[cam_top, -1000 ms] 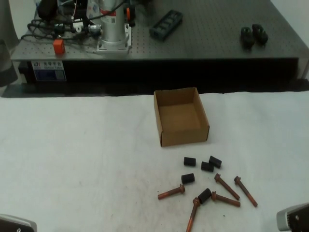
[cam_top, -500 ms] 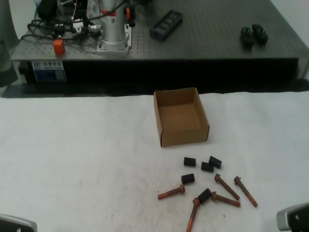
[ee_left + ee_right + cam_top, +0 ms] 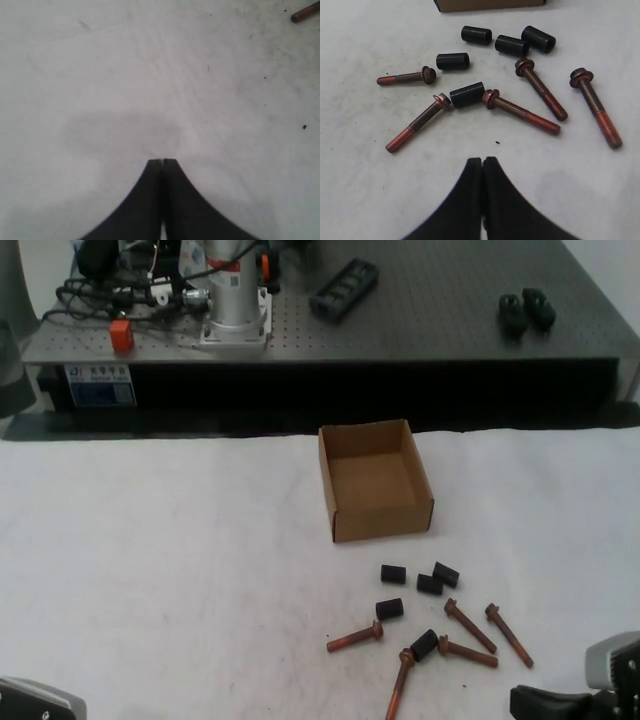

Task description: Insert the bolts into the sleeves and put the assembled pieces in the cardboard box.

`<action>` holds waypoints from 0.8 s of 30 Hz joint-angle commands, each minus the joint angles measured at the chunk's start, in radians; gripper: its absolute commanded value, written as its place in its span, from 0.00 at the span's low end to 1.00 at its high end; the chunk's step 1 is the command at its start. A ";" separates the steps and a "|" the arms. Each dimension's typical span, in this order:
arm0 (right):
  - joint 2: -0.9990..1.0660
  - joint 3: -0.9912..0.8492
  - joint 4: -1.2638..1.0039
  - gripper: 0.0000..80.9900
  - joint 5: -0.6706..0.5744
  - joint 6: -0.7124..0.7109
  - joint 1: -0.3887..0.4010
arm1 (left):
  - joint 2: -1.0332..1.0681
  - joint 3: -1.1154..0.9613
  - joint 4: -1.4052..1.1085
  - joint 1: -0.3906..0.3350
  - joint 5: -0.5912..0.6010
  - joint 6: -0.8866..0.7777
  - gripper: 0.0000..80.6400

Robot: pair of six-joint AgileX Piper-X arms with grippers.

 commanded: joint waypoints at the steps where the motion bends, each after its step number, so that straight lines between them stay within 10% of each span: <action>1: 0.001 -0.012 -0.013 0.00 -0.004 -0.002 0.002 | -0.003 -0.005 -0.016 0.000 0.000 0.013 0.01; 24: 0.001 -0.012 0.113 0.00 -0.006 0.065 0.002 | -0.003 -0.005 -0.013 0.000 0.000 0.013 0.01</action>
